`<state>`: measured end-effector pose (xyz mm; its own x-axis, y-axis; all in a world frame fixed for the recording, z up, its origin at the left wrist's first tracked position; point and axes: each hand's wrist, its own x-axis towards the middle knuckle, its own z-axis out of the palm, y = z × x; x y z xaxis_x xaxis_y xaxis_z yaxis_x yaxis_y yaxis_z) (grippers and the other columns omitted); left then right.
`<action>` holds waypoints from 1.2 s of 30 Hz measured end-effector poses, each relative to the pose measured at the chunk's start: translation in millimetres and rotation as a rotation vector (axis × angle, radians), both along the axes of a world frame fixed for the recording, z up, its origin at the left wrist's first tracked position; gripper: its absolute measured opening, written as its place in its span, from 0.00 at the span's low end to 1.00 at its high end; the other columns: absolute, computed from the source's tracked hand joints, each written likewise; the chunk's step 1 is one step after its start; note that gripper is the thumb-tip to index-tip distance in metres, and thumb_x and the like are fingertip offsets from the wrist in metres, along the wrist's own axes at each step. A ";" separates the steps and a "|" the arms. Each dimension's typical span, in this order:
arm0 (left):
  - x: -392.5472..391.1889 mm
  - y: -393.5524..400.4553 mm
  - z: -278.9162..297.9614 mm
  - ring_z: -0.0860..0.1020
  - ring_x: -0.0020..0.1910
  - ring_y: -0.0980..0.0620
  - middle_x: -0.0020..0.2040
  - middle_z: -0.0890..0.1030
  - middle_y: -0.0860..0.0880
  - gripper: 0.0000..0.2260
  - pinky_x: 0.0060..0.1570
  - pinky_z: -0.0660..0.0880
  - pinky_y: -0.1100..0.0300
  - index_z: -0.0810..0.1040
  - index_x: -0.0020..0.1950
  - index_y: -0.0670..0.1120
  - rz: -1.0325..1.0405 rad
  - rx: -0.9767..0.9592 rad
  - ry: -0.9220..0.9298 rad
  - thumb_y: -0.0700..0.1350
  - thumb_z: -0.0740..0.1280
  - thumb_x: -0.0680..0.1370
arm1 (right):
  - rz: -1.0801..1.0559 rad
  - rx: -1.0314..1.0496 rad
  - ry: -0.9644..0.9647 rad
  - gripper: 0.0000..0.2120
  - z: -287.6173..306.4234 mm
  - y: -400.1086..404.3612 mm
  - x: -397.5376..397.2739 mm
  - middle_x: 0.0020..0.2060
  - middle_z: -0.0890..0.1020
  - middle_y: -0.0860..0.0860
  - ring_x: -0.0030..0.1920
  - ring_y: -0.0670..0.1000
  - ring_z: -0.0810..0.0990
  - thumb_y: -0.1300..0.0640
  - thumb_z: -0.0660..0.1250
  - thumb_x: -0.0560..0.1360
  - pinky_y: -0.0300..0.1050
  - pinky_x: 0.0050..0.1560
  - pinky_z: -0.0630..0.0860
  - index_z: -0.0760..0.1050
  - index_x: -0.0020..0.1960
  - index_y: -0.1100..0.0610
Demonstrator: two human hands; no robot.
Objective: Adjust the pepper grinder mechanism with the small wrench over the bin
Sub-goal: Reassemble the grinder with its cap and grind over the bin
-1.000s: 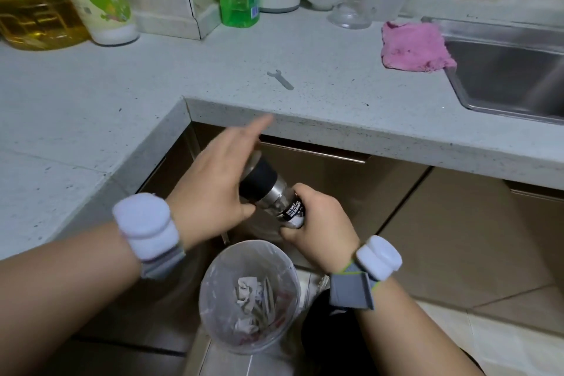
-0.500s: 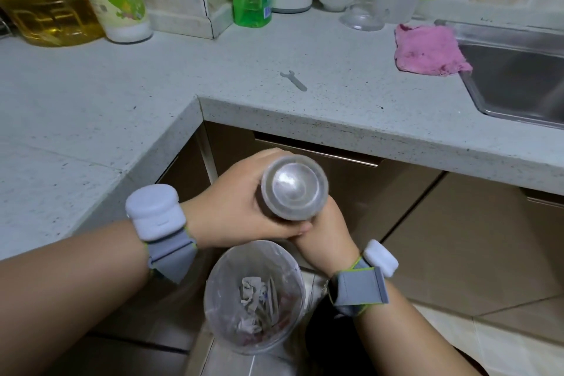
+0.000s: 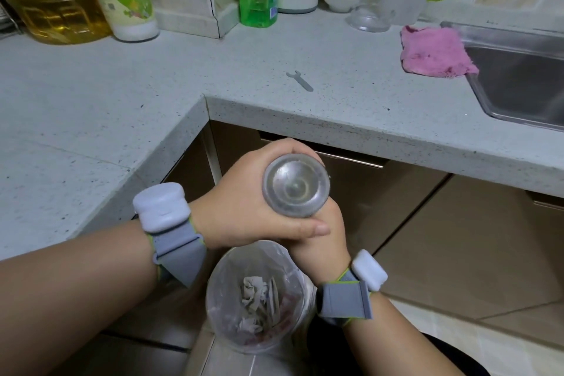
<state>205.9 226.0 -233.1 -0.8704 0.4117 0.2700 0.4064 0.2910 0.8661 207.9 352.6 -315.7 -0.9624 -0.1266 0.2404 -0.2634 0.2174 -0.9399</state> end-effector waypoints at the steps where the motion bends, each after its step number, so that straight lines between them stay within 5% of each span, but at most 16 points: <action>1: -0.3 0.5 0.1 0.82 0.52 0.47 0.51 0.83 0.43 0.24 0.56 0.77 0.50 0.77 0.54 0.40 0.021 0.040 -0.022 0.40 0.81 0.62 | -0.011 0.014 -0.002 0.12 -1.7 1.0 -0.1 0.41 0.82 0.40 0.44 0.35 0.80 0.51 0.67 0.67 0.26 0.42 0.72 0.79 0.49 0.49; 6: -2.0 -5.2 4.3 0.82 0.55 0.41 0.48 0.86 0.43 0.19 0.56 0.79 0.47 0.78 0.50 0.43 0.010 0.292 -0.305 0.36 0.76 0.62 | 0.306 -0.149 -0.226 0.11 9.2 3.0 1.4 0.25 0.74 0.46 0.27 0.47 0.71 0.71 0.66 0.53 0.38 0.29 0.66 0.70 0.28 0.57; 9: -1.4 -8.3 6.1 0.82 0.56 0.41 0.49 0.85 0.41 0.21 0.53 0.80 0.50 0.75 0.53 0.39 -0.215 0.376 -0.480 0.38 0.72 0.61 | 0.708 -0.205 -0.405 0.11 17.0 18.6 -1.6 0.31 0.78 0.58 0.33 0.55 0.76 0.72 0.66 0.49 0.41 0.34 0.71 0.74 0.32 0.68; 11: 1.5 -9.1 7.0 0.82 0.55 0.42 0.49 0.84 0.40 0.21 0.54 0.77 0.53 0.73 0.54 0.37 -0.436 0.418 -0.588 0.35 0.69 0.61 | 1.088 -0.340 -0.555 0.17 19.8 19.2 2.9 0.32 0.80 0.58 0.33 0.56 0.78 0.71 0.67 0.48 0.43 0.37 0.75 0.74 0.37 0.66; 14: 1.4 -12.3 6.8 0.79 0.57 0.37 0.49 0.82 0.38 0.23 0.62 0.73 0.42 0.73 0.55 0.37 -0.568 0.446 -0.684 0.35 0.71 0.61 | 1.331 -0.537 -0.679 0.19 14.1 10.6 10.2 0.31 0.80 0.55 0.31 0.54 0.78 0.69 0.67 0.48 0.48 0.38 0.73 0.73 0.40 0.63; 17: -0.3 -9.3 3.6 0.79 0.58 0.37 0.52 0.82 0.35 0.23 0.62 0.75 0.44 0.72 0.57 0.36 -0.414 0.404 -0.678 0.36 0.69 0.63 | 1.172 -0.548 -0.660 0.18 13.0 4.9 11.6 0.30 0.80 0.55 0.32 0.54 0.78 0.69 0.66 0.50 0.50 0.40 0.73 0.73 0.40 0.63; 19: -3.2 -2.2 1.3 0.81 0.58 0.41 0.56 0.82 0.35 0.23 0.59 0.77 0.50 0.72 0.60 0.37 -0.109 0.403 -0.617 0.36 0.70 0.66 | 0.822 -0.533 -0.639 0.14 14.1 2.4 8.8 0.30 0.80 0.54 0.31 0.53 0.78 0.72 0.67 0.53 0.46 0.39 0.75 0.74 0.38 0.63; 21: -5.9 2.1 -0.1 0.80 0.59 0.42 0.58 0.82 0.36 0.23 0.58 0.76 0.52 0.75 0.61 0.39 0.151 0.434 -0.546 0.40 0.71 0.66 | 0.357 -0.284 -0.472 0.11 10.9 -1.6 6.8 0.29 0.79 0.49 0.31 0.48 0.76 0.69 0.72 0.57 0.41 0.37 0.73 0.75 0.34 0.57; 23: -7.9 3.5 -0.9 0.81 0.57 0.45 0.55 0.83 0.39 0.22 0.59 0.76 0.55 0.77 0.59 0.41 0.183 0.462 -0.533 0.40 0.72 0.65 | 0.091 -0.035 -0.278 0.16 7.8 -3.9 5.8 0.27 0.76 0.44 0.29 0.43 0.72 0.68 0.74 0.59 0.37 0.33 0.70 0.72 0.32 0.51; 26: -11.0 -3.3 1.6 0.82 0.51 0.48 0.46 0.85 0.44 0.17 0.54 0.79 0.60 0.78 0.54 0.42 0.096 0.467 -0.536 0.37 0.71 0.65 | 0.205 -0.047 -0.262 0.13 9.5 -0.5 0.9 0.28 0.76 0.48 0.30 0.46 0.72 0.71 0.73 0.60 0.40 0.35 0.70 0.73 0.33 0.57; 29: -9.0 -8.2 2.4 0.82 0.55 0.42 0.45 0.85 0.42 0.19 0.59 0.78 0.53 0.78 0.54 0.41 -0.155 0.509 -0.616 0.36 0.71 0.64 | 0.760 -0.297 -0.442 0.09 17.8 13.0 1.3 0.33 0.80 0.55 0.34 0.51 0.78 0.72 0.70 0.63 0.42 0.42 0.75 0.76 0.41 0.64; 31: -6.1 -8.8 3.0 0.82 0.55 0.40 0.45 0.85 0.42 0.18 0.59 0.77 0.52 0.79 0.54 0.41 -0.238 0.505 -0.653 0.40 0.70 0.64 | 0.947 -0.439 -0.529 0.10 20.5 14.3 6.6 0.34 0.80 0.57 0.36 0.53 0.79 0.71 0.69 0.63 0.44 0.43 0.76 0.75 0.44 0.64; 33: -7.1 -7.0 1.2 0.83 0.54 0.41 0.44 0.85 0.43 0.18 0.56 0.79 0.54 0.79 0.52 0.42 -0.156 0.451 -0.606 0.40 0.73 0.64 | 0.745 -0.355 -0.448 0.09 15.7 7.7 10.7 0.34 0.79 0.54 0.35 0.51 0.77 0.68 0.71 0.64 0.45 0.44 0.74 0.76 0.42 0.61; 36: -8.5 -0.3 -7.4 0.83 0.53 0.45 0.47 0.85 0.45 0.18 0.56 0.79 0.54 0.81 0.52 0.45 0.186 0.336 -0.407 0.41 0.77 0.64 | 0.039 -0.108 -0.204 0.13 5.0 -8.2 9.5 0.36 0.82 0.45 0.38 0.44 0.80 0.64 0.76 0.64 0.37 0.42 0.75 0.77 0.44 0.53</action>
<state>197.4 225.7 -240.5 -0.9816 0.1904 -0.0129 -0.0117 0.0071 0.9999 217.4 344.4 -310.7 -0.9874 -0.1485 0.0554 -0.0715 0.1057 -0.9918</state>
